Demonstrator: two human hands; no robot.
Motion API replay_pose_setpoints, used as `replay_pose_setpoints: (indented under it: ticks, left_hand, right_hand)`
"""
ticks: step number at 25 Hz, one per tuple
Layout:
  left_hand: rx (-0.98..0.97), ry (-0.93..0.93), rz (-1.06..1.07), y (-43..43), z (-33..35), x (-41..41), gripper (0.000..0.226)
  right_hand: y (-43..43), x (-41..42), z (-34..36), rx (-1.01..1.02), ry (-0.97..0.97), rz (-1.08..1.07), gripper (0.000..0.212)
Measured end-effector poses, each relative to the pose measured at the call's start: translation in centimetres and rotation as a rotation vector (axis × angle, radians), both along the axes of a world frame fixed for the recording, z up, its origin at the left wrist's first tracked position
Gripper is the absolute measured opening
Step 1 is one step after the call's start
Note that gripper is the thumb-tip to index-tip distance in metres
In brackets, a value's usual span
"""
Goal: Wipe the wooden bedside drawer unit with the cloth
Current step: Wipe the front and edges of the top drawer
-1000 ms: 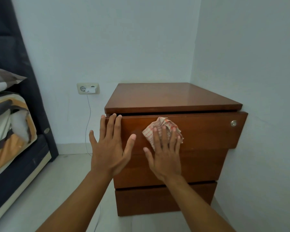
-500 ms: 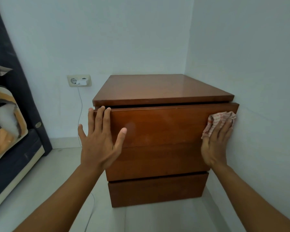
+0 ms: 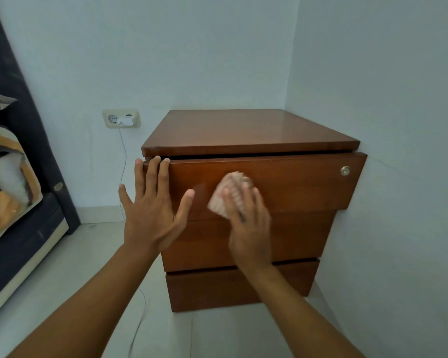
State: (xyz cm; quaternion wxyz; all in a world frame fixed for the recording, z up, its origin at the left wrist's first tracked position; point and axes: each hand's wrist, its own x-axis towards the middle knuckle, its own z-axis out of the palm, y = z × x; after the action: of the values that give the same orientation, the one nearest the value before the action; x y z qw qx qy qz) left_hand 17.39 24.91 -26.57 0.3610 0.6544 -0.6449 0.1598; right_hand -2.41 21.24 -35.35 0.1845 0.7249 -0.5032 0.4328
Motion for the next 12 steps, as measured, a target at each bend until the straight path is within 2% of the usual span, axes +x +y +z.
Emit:
replay_pose_setpoints:
  ticks: [2,4,12]
  left_hand:
    - [0.001,-0.004,0.005,0.0,0.0,0.2,0.084]
    - [0.01,-0.009,0.001,0.0,0.1,0.3,0.083]
    - [0.003,0.01,0.008,-0.2,0.2,-0.4,0.085]
  right_hand:
    - [-1.0,2.1,-2.0,0.09,0.083,-0.038,0.079]
    - [-2.4,0.7,-3.0,0.122,0.057,-0.075,0.078]
    - [-4.5,-14.9,-3.6,0.278,-0.215,-0.234,0.085]
